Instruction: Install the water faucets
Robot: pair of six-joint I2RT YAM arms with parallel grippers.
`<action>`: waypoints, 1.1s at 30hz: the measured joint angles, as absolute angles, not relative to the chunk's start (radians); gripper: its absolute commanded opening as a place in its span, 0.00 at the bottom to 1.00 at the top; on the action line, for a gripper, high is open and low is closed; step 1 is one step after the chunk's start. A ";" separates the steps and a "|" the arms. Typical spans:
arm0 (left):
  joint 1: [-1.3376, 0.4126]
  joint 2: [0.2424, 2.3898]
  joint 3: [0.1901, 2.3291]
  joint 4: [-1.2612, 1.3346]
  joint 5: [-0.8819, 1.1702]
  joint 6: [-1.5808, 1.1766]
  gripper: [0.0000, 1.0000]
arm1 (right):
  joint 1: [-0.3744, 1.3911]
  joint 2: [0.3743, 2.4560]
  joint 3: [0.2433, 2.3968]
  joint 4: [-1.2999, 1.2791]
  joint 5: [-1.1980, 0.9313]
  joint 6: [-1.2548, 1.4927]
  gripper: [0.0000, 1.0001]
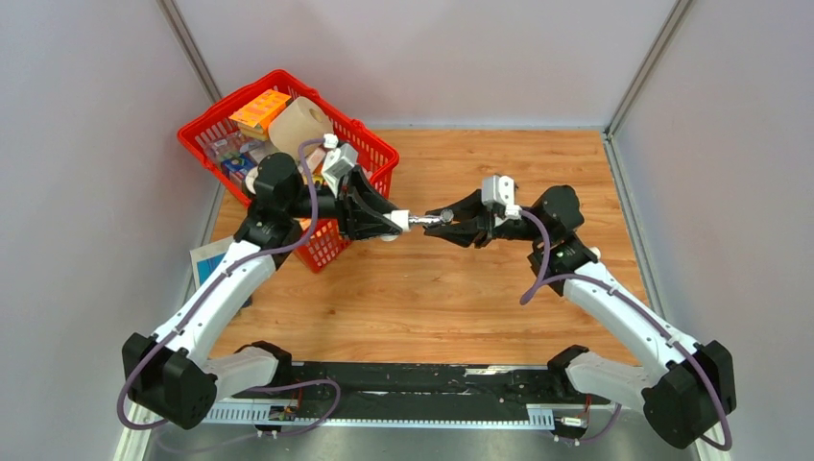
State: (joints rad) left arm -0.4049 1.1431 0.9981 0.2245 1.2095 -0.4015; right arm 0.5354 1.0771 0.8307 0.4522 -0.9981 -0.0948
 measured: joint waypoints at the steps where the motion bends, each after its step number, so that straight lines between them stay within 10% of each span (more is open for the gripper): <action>1: -0.405 1.143 1.007 0.201 1.207 -0.381 0.00 | 0.535 1.081 0.833 0.456 -0.998 -0.081 0.01; 12: -0.548 1.000 1.061 -0.159 0.815 0.194 0.00 | 0.530 1.128 0.839 0.493 -0.881 0.421 0.00; 25: -1.003 0.882 0.712 0.081 -0.108 0.878 0.00 | 0.512 1.203 0.798 0.340 -0.775 0.894 0.00; 33: -1.040 0.887 0.649 0.143 -0.227 0.962 0.00 | 0.506 1.234 0.785 0.335 -0.789 0.958 0.52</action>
